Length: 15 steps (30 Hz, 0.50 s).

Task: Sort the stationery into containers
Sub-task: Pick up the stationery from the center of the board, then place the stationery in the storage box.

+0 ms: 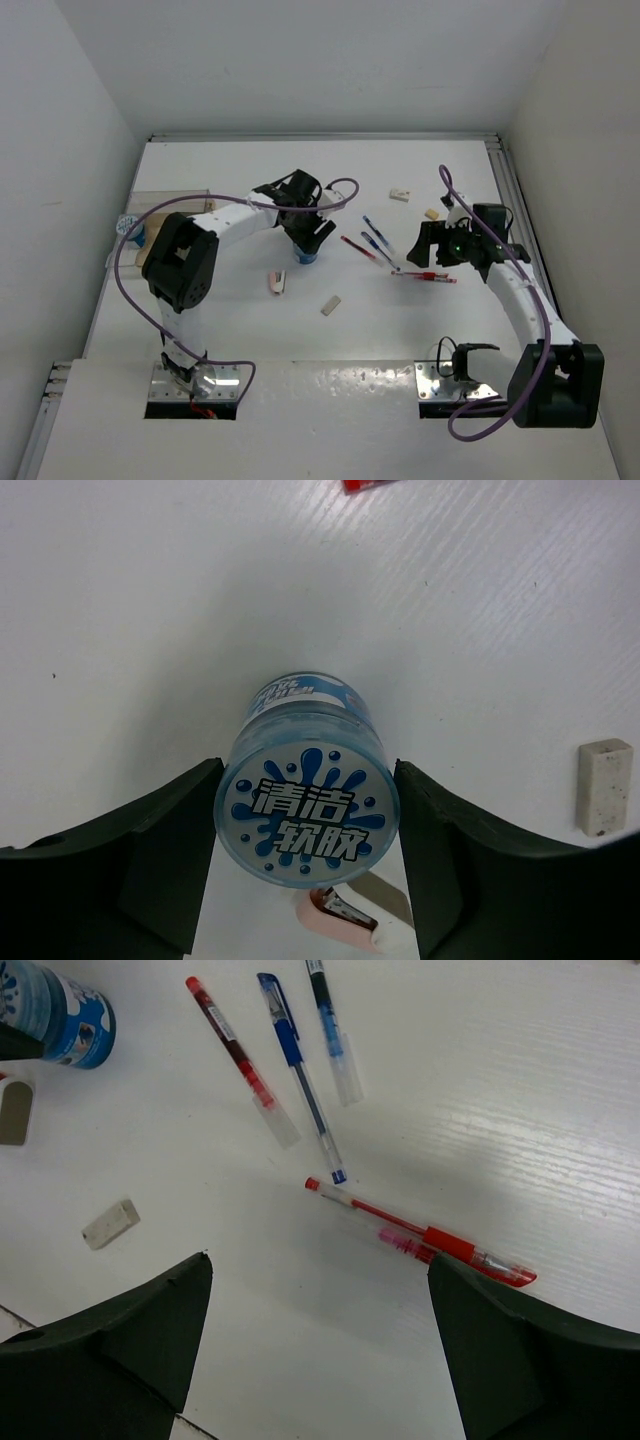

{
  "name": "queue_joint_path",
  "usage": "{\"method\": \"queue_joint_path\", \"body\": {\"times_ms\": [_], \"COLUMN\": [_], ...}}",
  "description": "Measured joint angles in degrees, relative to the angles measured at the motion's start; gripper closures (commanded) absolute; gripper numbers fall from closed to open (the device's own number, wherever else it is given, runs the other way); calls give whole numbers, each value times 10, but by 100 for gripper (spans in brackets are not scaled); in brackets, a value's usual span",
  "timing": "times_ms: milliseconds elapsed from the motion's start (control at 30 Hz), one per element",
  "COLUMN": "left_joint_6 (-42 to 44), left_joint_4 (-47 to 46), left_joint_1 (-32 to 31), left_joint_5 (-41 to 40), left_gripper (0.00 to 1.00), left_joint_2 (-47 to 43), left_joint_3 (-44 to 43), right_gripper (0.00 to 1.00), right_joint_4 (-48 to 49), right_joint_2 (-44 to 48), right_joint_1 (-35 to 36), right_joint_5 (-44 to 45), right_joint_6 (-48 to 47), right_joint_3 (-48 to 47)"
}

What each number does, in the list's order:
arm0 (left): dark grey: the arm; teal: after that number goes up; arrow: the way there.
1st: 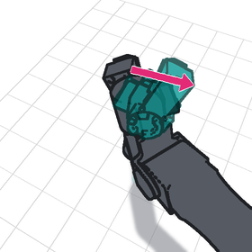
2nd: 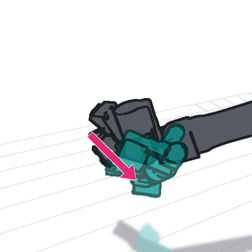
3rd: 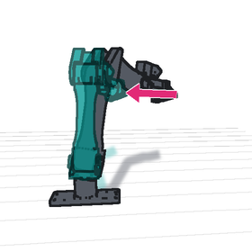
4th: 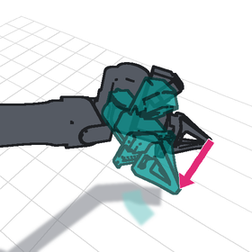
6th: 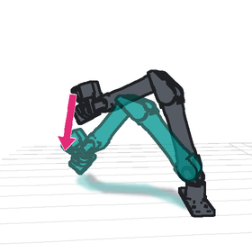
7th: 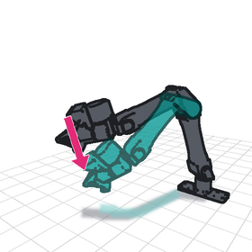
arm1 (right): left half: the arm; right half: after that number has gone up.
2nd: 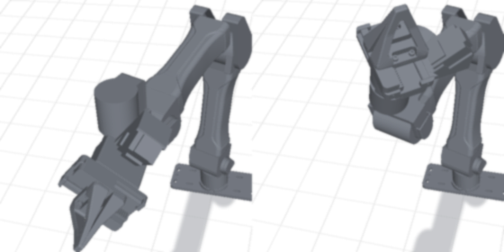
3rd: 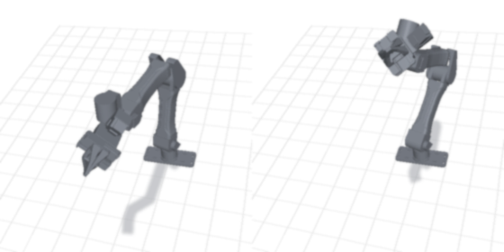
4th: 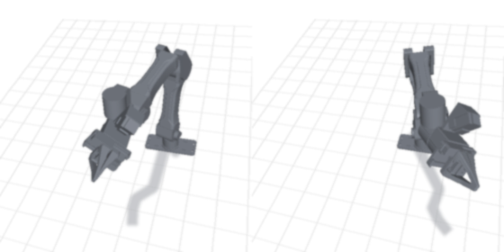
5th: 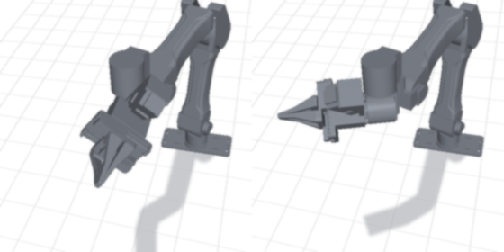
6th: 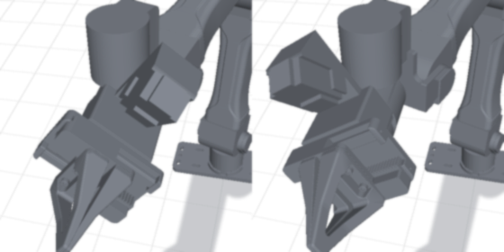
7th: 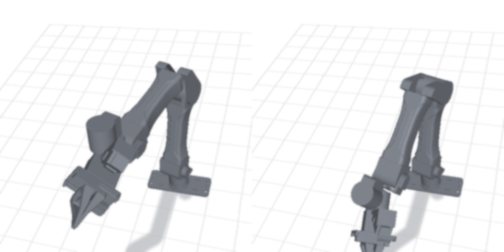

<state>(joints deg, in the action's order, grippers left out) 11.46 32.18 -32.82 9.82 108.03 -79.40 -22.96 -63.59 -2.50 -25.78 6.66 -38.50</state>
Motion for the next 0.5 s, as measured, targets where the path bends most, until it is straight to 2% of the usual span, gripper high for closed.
{"method": "queue_joint_path", "body": {"times_ms": [100, 267, 500], "left_joint_6": [-2, -5, -11], "left_joint_4": [0, 35, 98], "left_joint_1": [3, 48, 228], "left_joint_5": [-5, -7, -42], "left_gripper": [67, 68, 70], "left_joint_2": [-1, -23, -186], "left_joint_3": [0, 1, 2], "right_gripper": [14, 14, 15], "right_joint_4": [-1, 0, 14], "right_joint_2": [0, -1, -10], "right_joint_1": [0, -1, 0], "right_joint_5": [0, -4, -15], "right_joint_6": [-2, -7, -7], "right_joint_3": [5, 6, 17]}}
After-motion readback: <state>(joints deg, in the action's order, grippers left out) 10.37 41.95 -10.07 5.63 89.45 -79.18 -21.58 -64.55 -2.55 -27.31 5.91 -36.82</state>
